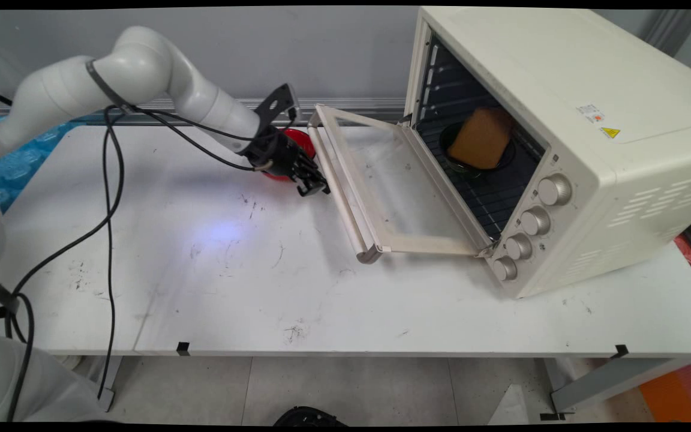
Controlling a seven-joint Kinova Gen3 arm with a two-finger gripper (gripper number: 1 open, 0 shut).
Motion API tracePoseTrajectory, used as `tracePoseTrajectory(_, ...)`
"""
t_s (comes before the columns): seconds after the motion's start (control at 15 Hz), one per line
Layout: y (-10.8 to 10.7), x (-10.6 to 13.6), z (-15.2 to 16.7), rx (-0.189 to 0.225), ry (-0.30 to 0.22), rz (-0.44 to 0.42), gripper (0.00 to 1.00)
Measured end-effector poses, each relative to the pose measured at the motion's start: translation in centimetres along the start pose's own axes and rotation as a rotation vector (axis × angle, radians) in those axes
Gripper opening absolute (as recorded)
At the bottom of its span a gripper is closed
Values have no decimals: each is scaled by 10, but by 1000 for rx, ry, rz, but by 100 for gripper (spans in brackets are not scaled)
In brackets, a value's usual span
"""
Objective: Close the oven
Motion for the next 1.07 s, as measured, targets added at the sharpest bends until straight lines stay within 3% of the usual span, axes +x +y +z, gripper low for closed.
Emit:
tracePoseTrajectory(0.53, -1, 12, 23, -11, 31, 3, 0)
tracePoseTrajectory(1.07, -2, 48, 2, -16, 101, 12, 0)
